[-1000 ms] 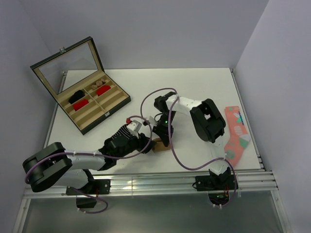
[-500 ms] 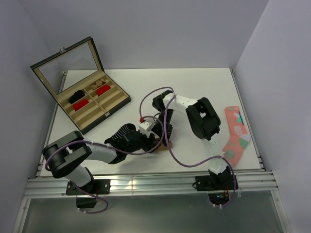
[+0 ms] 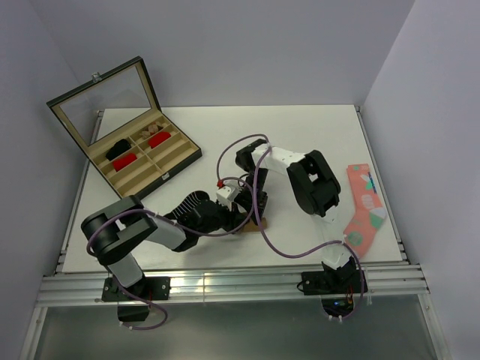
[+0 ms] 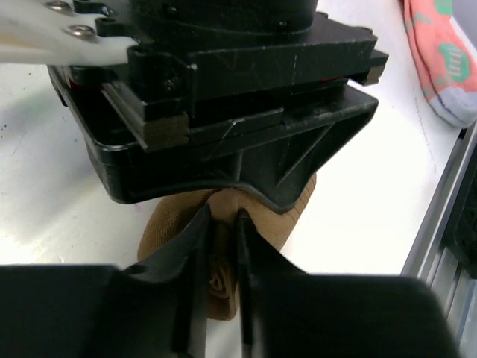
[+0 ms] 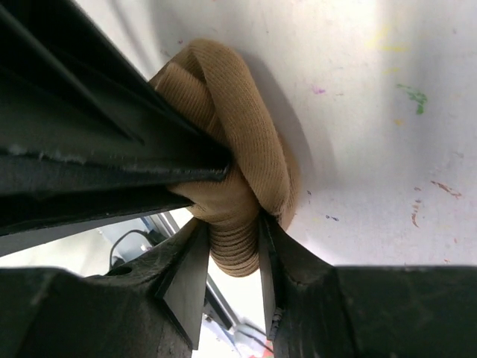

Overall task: Roll the socks
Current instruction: Roll the sock at the center of the board.

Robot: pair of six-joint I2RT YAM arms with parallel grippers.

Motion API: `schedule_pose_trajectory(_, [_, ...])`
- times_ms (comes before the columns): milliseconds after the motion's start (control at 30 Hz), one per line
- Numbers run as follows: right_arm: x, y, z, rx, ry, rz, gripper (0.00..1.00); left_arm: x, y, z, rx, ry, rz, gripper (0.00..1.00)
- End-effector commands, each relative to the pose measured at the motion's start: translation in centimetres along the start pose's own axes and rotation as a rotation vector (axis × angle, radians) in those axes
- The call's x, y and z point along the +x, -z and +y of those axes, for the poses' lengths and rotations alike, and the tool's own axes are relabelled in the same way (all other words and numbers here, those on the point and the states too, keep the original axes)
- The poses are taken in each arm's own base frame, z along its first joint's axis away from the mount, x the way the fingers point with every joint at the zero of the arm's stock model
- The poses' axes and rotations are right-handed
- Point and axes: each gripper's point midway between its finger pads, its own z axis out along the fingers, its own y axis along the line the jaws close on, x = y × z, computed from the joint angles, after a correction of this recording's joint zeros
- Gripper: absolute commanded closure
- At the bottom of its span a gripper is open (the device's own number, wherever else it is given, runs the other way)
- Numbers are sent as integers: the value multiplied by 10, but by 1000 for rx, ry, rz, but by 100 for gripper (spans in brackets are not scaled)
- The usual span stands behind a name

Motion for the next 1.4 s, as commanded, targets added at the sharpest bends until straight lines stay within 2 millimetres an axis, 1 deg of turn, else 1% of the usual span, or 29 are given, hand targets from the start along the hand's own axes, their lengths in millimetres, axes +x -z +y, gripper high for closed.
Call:
schedule_pose_trajectory(0, [-17,-11,-50,170,60,-42,62,24,-1,5,-8,46,66,84])
schedule_pose_trajectory(33, [-19,-11,-50,172,58,-50,62,28,-1,5,-3,52,76,87])
schedule_pose_trajectory(67, [-18,-12,-50,172,53,-53,61,31,0,6,-5,59,83,92])
schedule_pose_trajectory(167, [-20,-11,-50,187,42,-76,59,39,0,8,-12,79,106,100])
schedule_pose_trajectory(333, [-25,-8,-50,204,46,-119,53,55,0,12,-24,103,159,100])
schedule_pose_trajectory(433, [-29,-1,-49,213,51,-149,50,66,-2,15,-32,104,207,100])
schedule_pose_trajectory(467, [-28,1,-51,220,46,-160,50,66,-4,16,-35,104,212,100])
schedule_pose_trajectory(500, [-31,6,-52,236,52,-180,48,72,-3,19,-48,104,238,100])
schedule_pose_trajectory(567, [-32,13,-54,241,52,-209,47,72,-6,18,-43,103,246,100])
schedule_pose_trajectory(633, [-34,18,-55,238,52,-228,46,77,-6,20,-54,103,269,100])
schedule_pose_trajectory(767, [-36,26,-52,204,53,-266,43,80,-9,24,-66,113,295,100])
schedule_pose_trajectory(867, [-34,30,-49,156,43,-286,42,84,-11,26,-77,120,316,100])
schedule_pose_trajectory(967, [-32,34,-52,145,35,-306,40,88,-12,27,-79,127,341,100])
schedule_pose_trajectory(1200, [-33,28,-57,120,6,-305,39,97,-17,30,-75,138,395,100])
schedule_pose_trajectory(1367, [-29,19,-61,108,-44,-283,39,95,-21,32,-87,147,400,100])
